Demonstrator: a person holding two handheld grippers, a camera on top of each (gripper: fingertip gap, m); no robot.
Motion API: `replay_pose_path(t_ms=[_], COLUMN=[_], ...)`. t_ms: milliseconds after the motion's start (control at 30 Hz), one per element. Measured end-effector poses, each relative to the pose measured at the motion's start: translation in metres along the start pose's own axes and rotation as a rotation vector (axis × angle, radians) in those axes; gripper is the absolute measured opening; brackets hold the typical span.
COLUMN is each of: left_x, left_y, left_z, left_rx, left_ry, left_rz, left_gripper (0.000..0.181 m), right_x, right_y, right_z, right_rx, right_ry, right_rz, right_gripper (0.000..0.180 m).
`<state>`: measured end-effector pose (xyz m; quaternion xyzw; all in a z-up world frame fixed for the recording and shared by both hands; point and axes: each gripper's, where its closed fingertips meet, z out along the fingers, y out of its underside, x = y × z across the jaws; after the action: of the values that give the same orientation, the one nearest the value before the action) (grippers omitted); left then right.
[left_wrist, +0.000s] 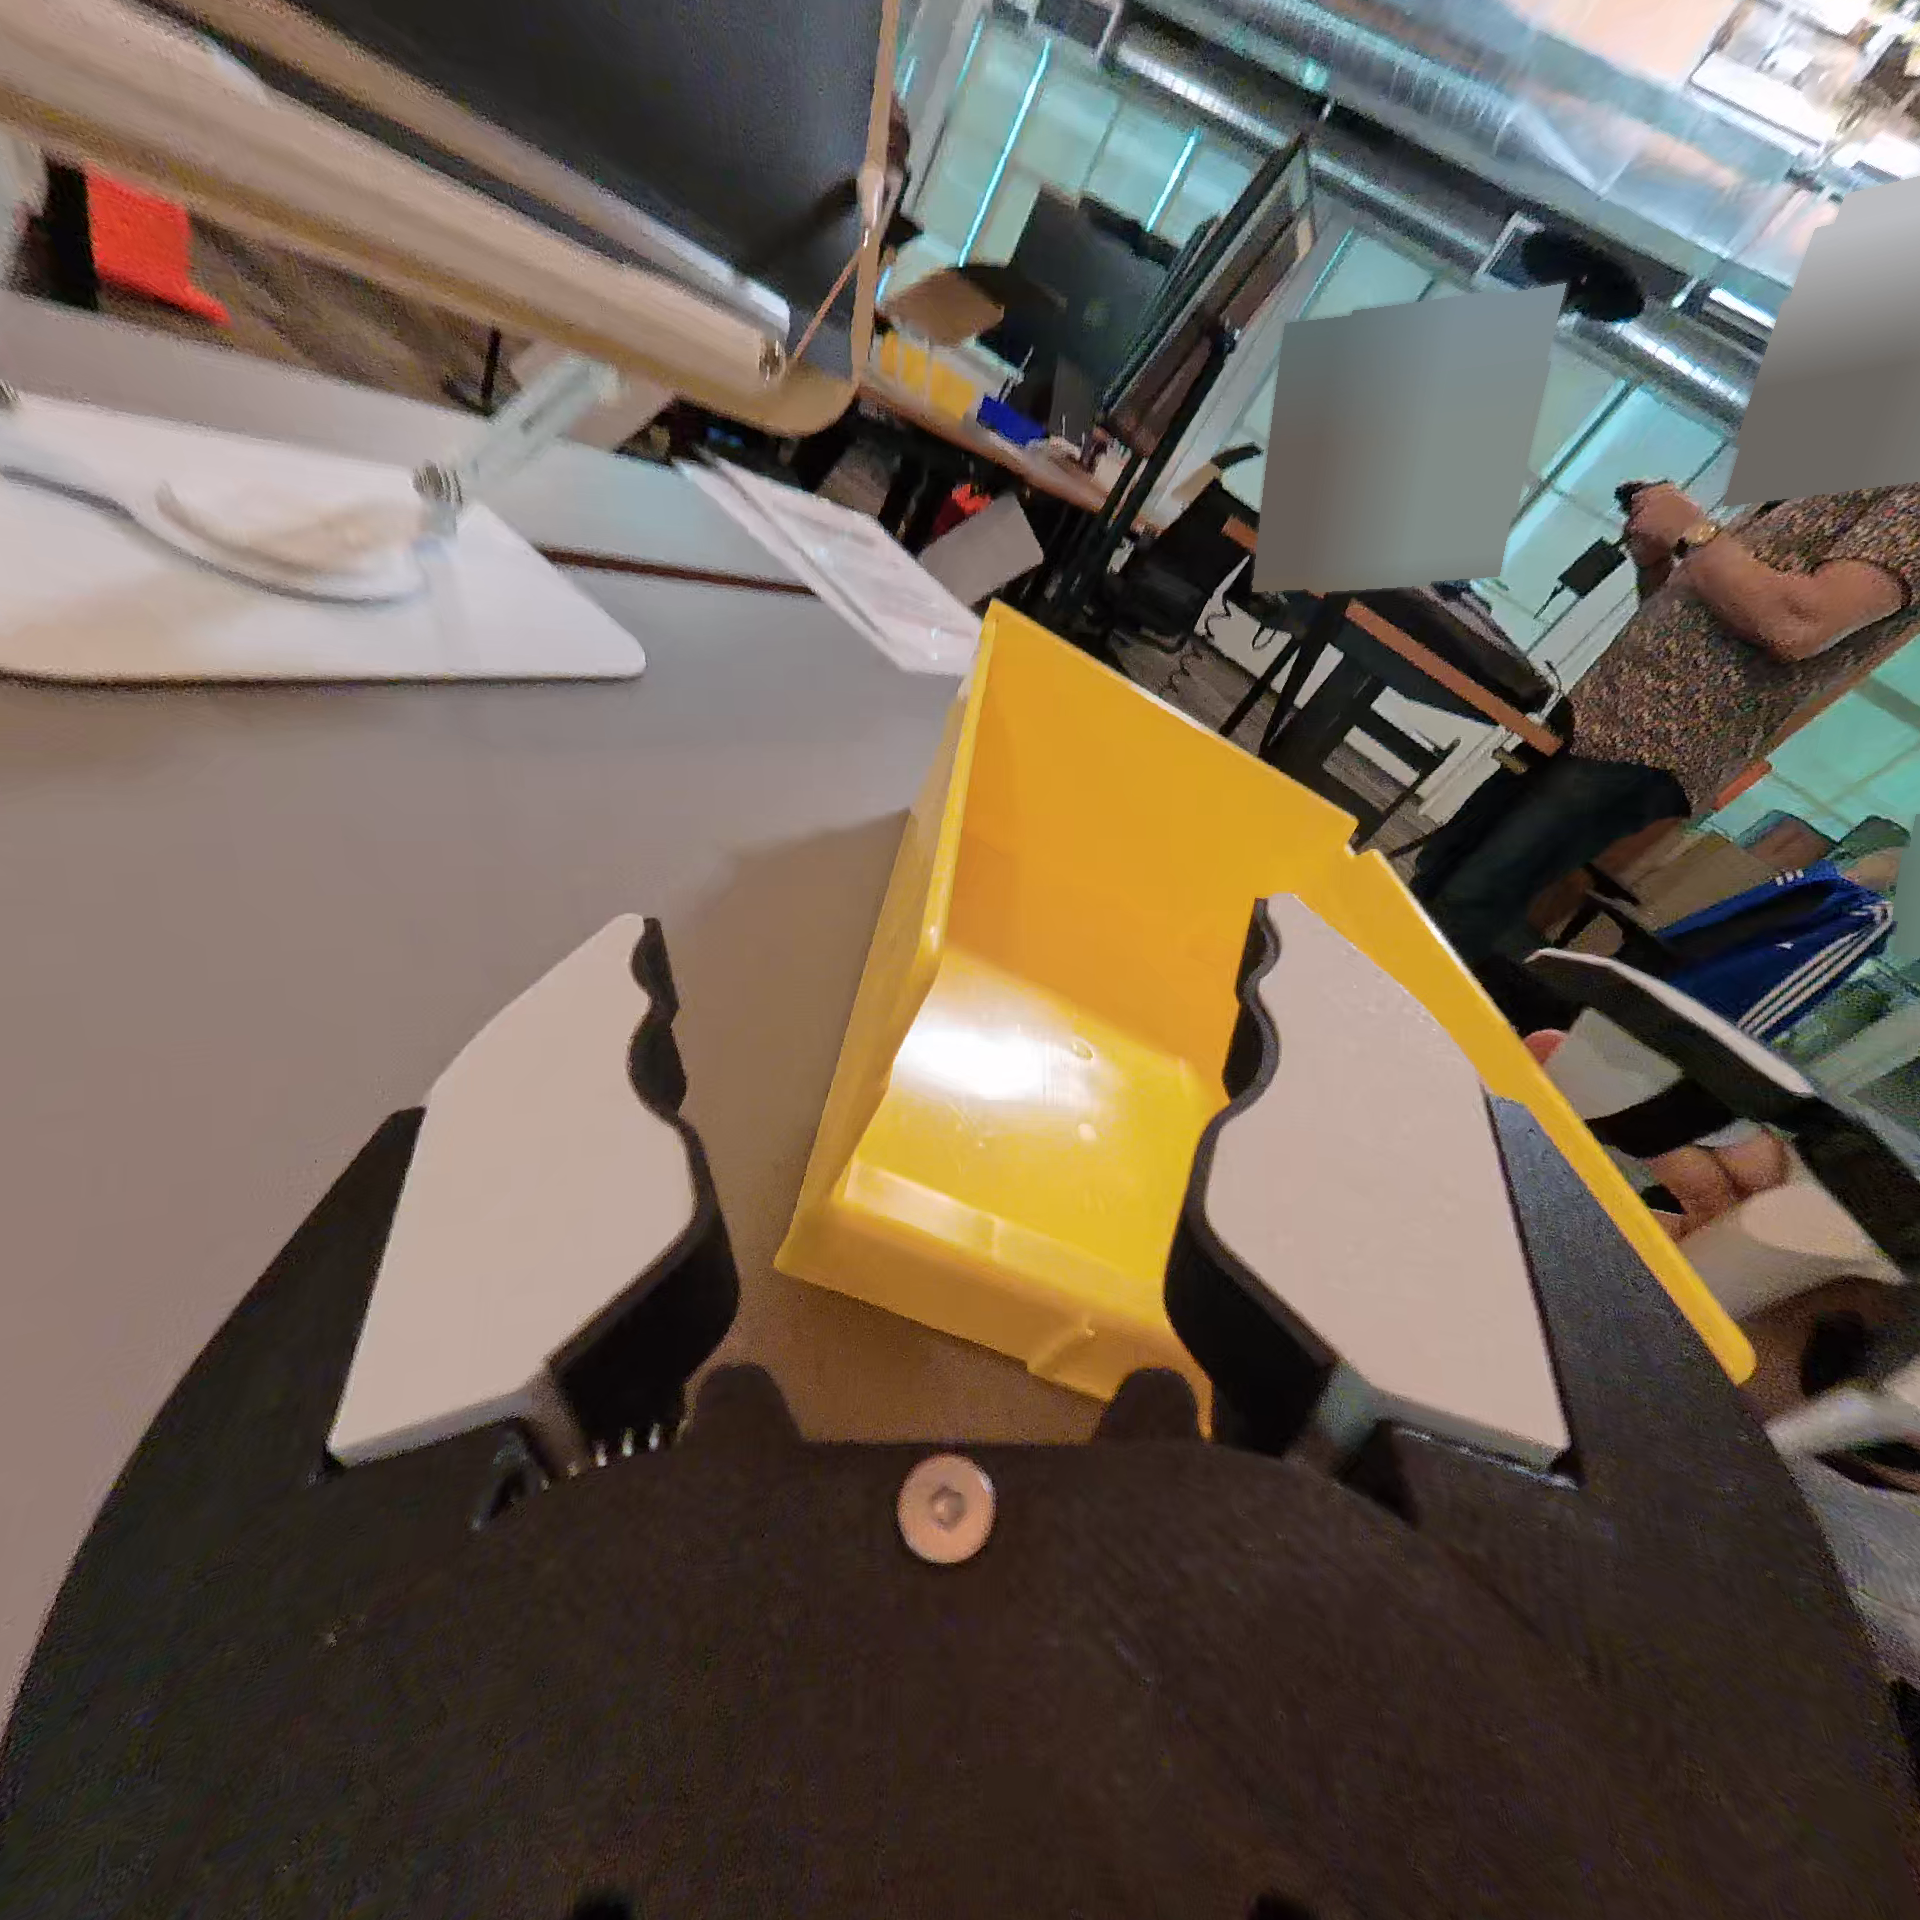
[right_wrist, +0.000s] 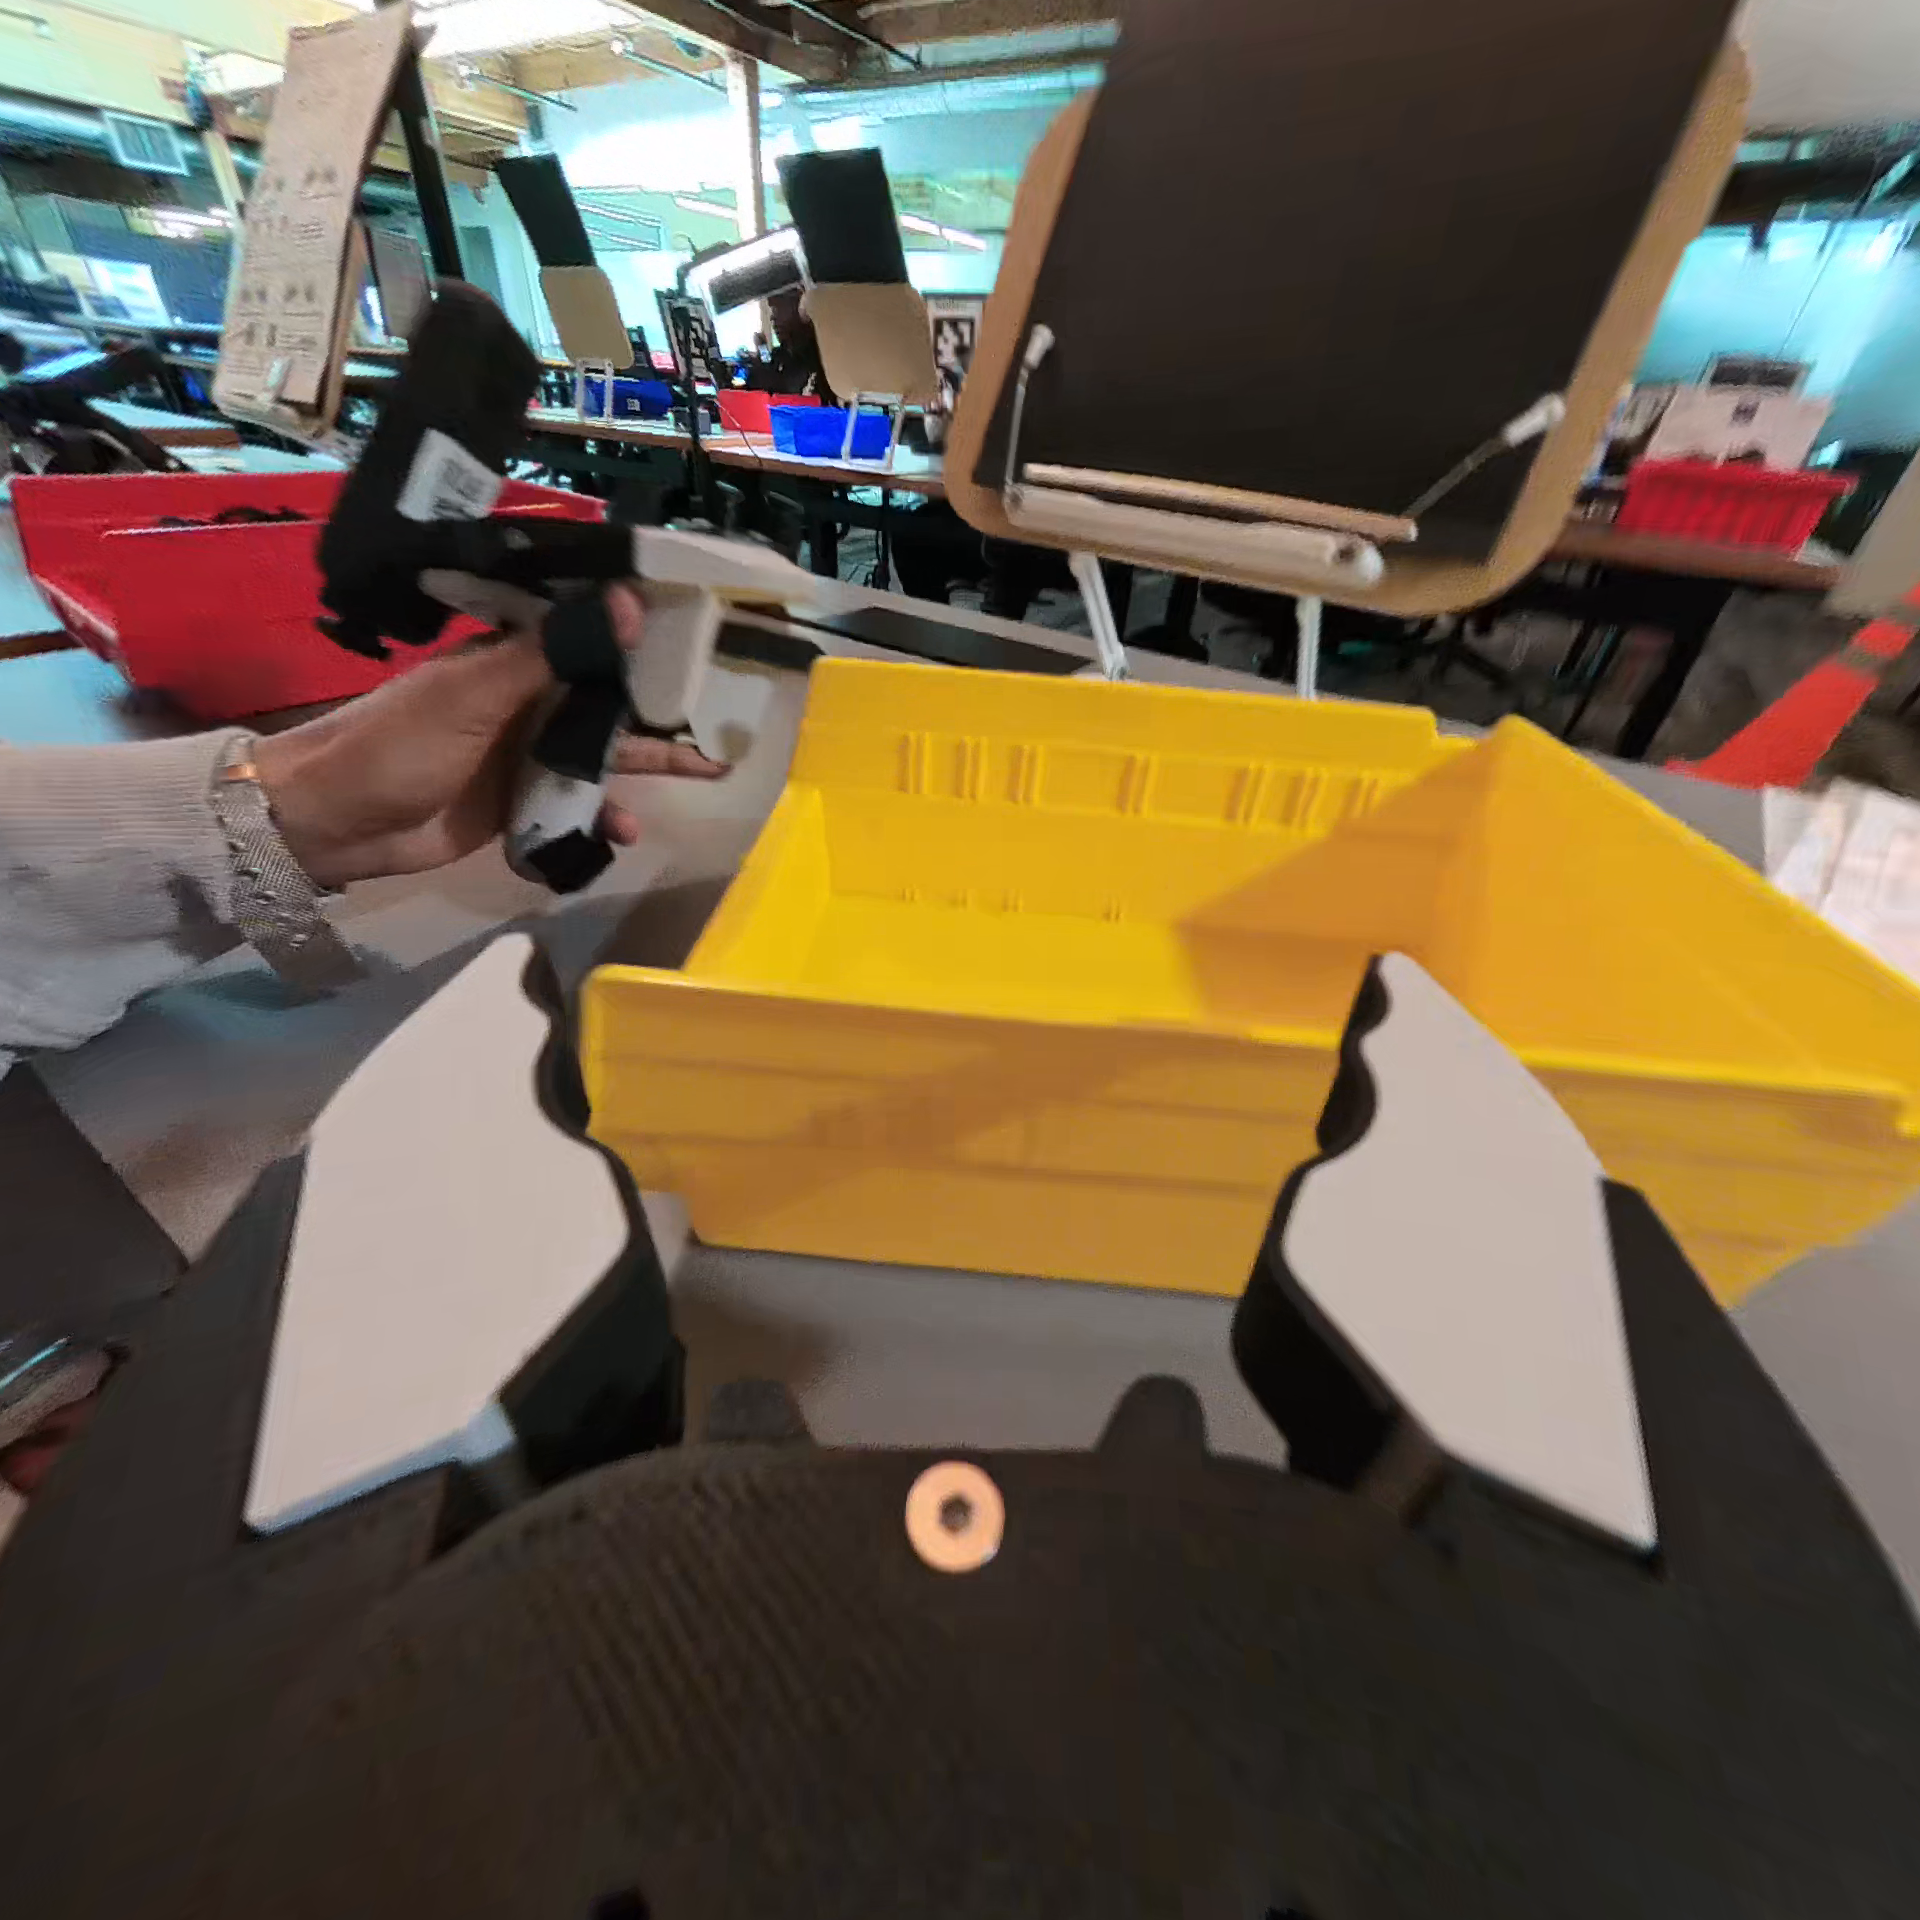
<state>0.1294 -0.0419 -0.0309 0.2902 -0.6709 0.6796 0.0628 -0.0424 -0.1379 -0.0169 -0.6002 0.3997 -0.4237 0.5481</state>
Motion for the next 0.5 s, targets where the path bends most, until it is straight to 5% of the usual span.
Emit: replay_pose_path(t_ms=[200,500], left_x=[0.023,0.065], left_y=[0.035,0.056], left_z=[0.020,0.025], left_rx=[-0.151,-0.277], left_ry=[0.077,0.241], left_rz=[0.033,-0.036], left_gripper=[0.107,0.109], right_x=[-0.025,0.061], right_y=[0.002,0.036], right_z=[0.009,-0.011], right_rx=[-0.030,-0.196], right_ry=[0.085,0.287], right_rz=[-0.093,-0.054], right_gripper=[0.147,0.144])
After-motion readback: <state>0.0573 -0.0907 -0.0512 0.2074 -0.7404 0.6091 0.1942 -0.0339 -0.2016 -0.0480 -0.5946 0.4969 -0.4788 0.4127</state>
